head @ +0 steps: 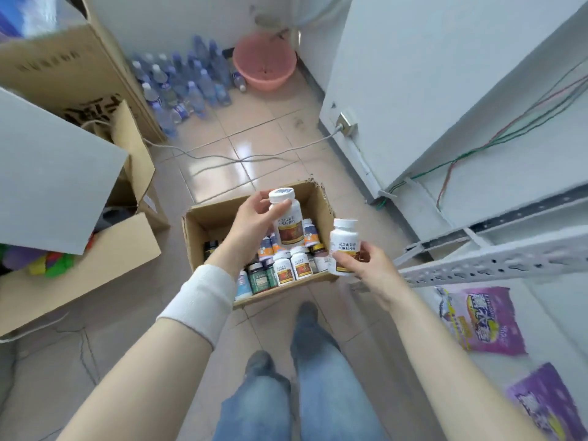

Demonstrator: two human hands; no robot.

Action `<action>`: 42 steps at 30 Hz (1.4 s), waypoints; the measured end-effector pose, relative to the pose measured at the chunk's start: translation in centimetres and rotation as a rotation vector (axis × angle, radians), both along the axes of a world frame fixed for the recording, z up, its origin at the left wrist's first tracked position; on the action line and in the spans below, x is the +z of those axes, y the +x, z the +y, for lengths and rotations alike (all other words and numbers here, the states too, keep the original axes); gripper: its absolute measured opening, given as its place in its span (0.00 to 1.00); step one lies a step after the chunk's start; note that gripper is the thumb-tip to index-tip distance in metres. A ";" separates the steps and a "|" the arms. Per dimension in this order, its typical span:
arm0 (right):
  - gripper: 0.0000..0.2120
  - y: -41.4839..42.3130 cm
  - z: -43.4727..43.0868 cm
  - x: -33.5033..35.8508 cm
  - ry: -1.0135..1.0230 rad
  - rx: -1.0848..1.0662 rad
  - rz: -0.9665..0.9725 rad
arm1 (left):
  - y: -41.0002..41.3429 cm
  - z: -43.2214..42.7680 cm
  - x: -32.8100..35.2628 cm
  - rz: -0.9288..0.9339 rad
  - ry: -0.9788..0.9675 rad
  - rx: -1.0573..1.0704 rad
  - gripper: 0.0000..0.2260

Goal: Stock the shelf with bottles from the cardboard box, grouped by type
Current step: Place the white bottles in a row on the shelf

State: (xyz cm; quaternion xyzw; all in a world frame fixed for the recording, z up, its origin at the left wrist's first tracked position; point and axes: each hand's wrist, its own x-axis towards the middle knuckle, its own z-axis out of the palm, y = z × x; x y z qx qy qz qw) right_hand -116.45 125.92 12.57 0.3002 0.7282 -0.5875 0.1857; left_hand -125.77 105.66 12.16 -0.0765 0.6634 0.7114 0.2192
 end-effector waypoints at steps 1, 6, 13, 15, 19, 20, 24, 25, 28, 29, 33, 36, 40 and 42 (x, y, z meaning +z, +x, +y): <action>0.23 1.4 -0.3 1.3 -0.014 -0.053 0.030 | 0.5 0.3 1.6 0.038 0.008 -0.047 0.05; 0.24 7.8 -0.8 8.2 -0.073 -0.245 0.197 | 3.7 2.6 9.9 0.194 0.106 -0.229 0.03; 0.25 16.7 2.6 18.0 -0.063 -0.371 0.441 | 9.8 10.6 20.8 0.445 0.195 -0.408 0.04; 0.25 19.4 4.2 20.3 -0.049 -0.396 0.491 | 11.7 13.2 23.3 0.499 0.219 -0.457 0.03; 0.32 25.5 7.8 23.8 -0.061 -0.427 0.585 | 16.2 18.6 27.6 0.576 0.309 -0.572 0.05; 0.32 27.1 8.9 24.7 -0.060 -0.435 0.603 | 17.4 20.0 28.6 0.585 0.334 -0.592 0.07; 0.36 32.5 13.2 28.4 -0.058 -0.456 0.668 | 21.7 26.1 32.0 0.647 0.376 -0.684 0.09; 0.35 33.7 14.3 29.3 -0.041 -0.452 0.684 | 22.7 27.5 32.7 0.662 0.383 -0.702 0.09; 0.29 36.4 17.3 31.9 0.055 -0.452 0.714 | 24.6 31.6 34.8 0.710 0.387 -0.747 0.11; 0.28 36.8 18.3 32.6 0.095 -0.457 0.717 | 24.9 32.7 35.5 0.726 0.386 -0.759 0.09; 0.30 37.2 21.9 35.5 0.189 -0.503 0.730 | 24.3 37.2 37.8 0.794 0.360 -0.806 0.08; 0.31 36.2 24.8 37.8 0.283 -0.521 0.731 | 22.8 41.3 39.2 0.833 0.334 -0.841 0.06; 0.22 33.1 29.4 39.8 0.431 -0.540 0.675 | 20.0 48.0 40.3 0.851 0.290 -0.922 0.04; 0.18 31.2 32.0 40.0 0.491 -0.533 0.634 | 18.5 51.8 40.1 0.839 0.263 -0.974 0.06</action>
